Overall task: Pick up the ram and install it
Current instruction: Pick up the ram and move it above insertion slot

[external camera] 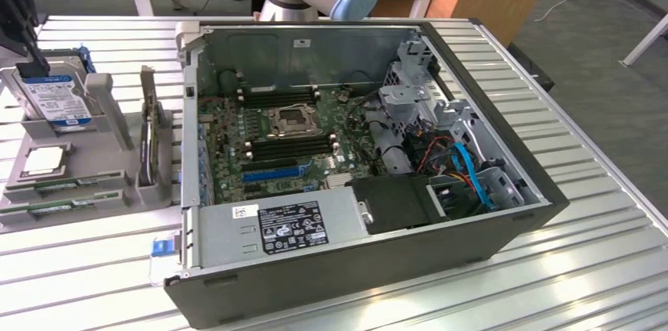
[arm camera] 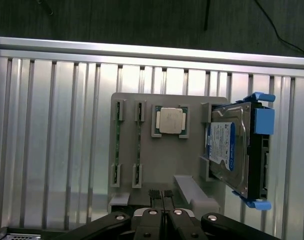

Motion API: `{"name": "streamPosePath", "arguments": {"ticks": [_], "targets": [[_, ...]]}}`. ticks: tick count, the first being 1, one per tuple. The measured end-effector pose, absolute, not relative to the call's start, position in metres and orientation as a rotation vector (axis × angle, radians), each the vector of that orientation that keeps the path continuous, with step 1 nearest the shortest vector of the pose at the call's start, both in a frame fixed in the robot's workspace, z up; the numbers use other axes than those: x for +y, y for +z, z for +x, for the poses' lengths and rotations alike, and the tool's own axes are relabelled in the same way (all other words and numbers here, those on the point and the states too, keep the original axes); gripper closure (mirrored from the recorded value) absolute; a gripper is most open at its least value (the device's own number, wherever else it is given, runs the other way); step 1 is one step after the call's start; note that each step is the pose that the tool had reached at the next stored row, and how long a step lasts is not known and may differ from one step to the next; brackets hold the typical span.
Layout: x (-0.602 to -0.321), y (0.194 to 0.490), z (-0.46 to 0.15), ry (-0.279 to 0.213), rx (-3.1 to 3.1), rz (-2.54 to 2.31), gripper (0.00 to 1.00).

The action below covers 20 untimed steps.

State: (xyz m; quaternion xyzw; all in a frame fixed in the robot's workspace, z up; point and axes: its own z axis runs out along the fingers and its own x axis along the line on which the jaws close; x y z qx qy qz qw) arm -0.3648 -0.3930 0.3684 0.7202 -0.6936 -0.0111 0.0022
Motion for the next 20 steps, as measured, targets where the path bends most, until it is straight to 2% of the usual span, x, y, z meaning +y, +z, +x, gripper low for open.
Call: {"name": "streamPosePath", "arguments": {"ticks": [20], "targets": [[-0.3992, 0.3684, -0.3699, -0.035, -2.176, 2.259, 0.90]]}}
